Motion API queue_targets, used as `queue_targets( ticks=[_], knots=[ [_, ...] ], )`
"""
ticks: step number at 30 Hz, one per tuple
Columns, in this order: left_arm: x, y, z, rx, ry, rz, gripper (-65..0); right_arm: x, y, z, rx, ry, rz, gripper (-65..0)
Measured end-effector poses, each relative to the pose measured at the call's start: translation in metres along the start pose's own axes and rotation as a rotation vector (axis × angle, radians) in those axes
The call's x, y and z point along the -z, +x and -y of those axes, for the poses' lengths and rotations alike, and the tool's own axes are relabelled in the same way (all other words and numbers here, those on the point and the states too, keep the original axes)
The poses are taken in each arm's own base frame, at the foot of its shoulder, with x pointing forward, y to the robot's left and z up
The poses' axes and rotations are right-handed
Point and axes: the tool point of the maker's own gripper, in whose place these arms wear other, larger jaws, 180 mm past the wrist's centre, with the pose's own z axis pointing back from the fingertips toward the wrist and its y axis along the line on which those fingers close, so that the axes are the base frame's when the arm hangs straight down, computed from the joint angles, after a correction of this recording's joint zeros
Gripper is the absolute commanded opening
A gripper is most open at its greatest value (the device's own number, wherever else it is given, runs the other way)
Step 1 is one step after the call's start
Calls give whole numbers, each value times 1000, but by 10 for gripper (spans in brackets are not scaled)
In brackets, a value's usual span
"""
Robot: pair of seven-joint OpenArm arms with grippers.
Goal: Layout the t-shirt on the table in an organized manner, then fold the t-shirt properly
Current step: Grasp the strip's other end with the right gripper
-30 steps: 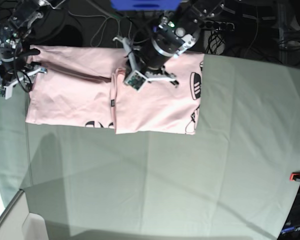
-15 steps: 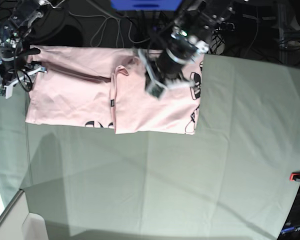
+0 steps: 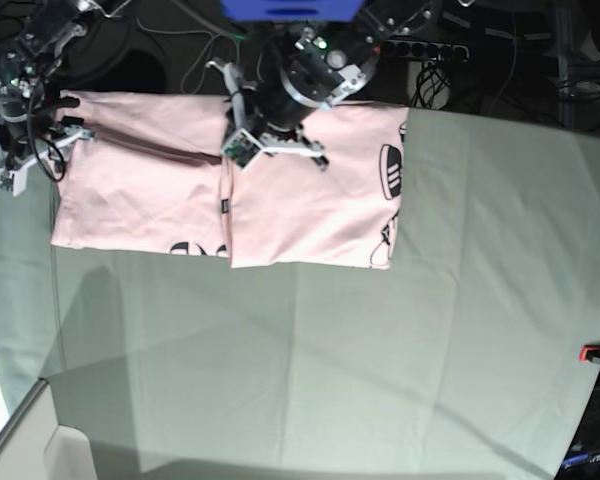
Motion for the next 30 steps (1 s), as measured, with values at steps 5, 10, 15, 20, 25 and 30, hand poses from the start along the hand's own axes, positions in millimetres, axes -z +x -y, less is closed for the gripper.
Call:
queue_targets(
  ticks=[5,10,15,20,25,30],
  knots=[
    [-19,-5,-20,62,23,-3,-650,7,0,-1,6,9,-13,-180],
    [-34,-32,-40,86,58,-67,-650,24,15,-1,20,37,9,-165],
    [-49,-49,-77,10,176,-98,-650,40,13,9,26,47,-22,-165],
    [-60,-58,-108,-18,264,-119,-650,61,10,8,57,91,-50,-165],
    [-66,-60,-123,-35,310,-121,-650,70,-1,5,57,120,-88,-165],
    [-69,-63,-126,-41,322,-129,-650,74,-4,-5,5,155,-88,-167]
  ],
)
